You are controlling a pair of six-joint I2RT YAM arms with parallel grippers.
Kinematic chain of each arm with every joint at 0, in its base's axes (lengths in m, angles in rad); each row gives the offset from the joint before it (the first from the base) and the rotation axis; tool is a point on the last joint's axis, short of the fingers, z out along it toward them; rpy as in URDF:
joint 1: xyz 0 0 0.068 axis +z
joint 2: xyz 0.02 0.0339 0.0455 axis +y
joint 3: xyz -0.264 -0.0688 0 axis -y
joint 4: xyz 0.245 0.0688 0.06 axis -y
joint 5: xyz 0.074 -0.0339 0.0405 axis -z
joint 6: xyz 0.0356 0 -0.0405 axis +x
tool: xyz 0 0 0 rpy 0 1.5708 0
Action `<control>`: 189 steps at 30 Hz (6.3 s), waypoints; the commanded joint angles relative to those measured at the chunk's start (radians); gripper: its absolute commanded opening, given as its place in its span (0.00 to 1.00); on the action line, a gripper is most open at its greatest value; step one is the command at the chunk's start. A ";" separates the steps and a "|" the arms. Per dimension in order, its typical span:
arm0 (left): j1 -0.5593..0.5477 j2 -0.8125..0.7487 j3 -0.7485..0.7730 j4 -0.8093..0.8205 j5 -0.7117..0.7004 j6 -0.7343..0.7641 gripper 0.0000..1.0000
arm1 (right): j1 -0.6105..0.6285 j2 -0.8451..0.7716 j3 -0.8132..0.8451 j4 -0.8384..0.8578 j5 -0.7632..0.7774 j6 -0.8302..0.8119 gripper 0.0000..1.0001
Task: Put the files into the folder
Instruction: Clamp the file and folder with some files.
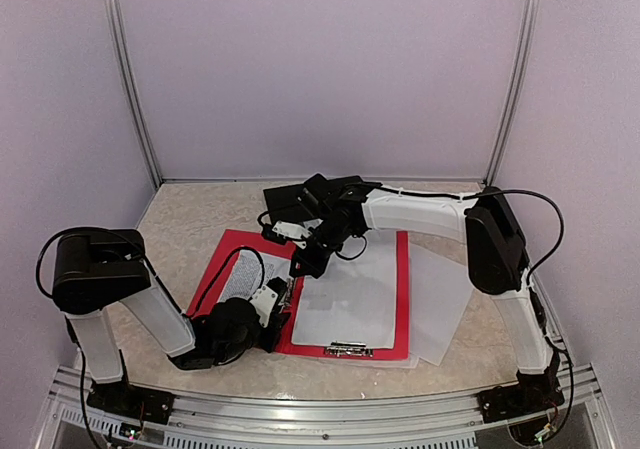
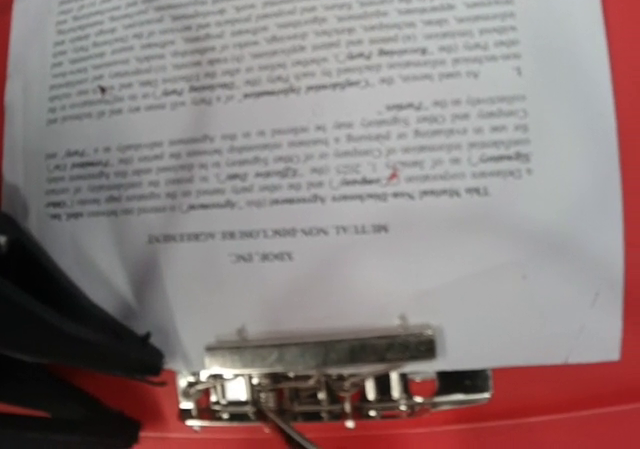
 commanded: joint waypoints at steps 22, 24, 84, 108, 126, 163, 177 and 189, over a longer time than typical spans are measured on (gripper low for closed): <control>0.009 0.020 -0.016 -0.066 0.018 -0.002 0.23 | -0.037 0.115 0.073 -0.022 0.034 -0.019 0.00; 0.009 0.020 -0.017 -0.066 0.018 -0.003 0.23 | -0.042 0.126 0.075 -0.024 0.039 -0.020 0.00; 0.008 0.010 -0.001 -0.103 0.039 0.007 0.22 | -0.077 0.330 0.208 -0.070 0.062 -0.023 0.00; 0.007 0.015 0.005 -0.111 0.044 0.009 0.21 | -0.064 0.408 0.283 -0.156 0.149 0.017 0.00; 0.008 0.009 0.010 -0.127 0.049 0.009 0.21 | -0.042 0.436 0.271 -0.139 0.202 0.008 0.00; 0.007 0.006 0.008 -0.134 0.047 0.006 0.20 | -0.017 0.223 0.039 0.070 0.084 -0.063 0.00; 0.007 0.003 0.006 -0.136 0.045 0.006 0.20 | 0.004 0.218 0.071 0.067 0.073 -0.093 0.00; 0.008 0.005 0.008 -0.136 0.049 0.004 0.20 | 0.008 0.247 0.085 0.062 0.038 -0.114 0.00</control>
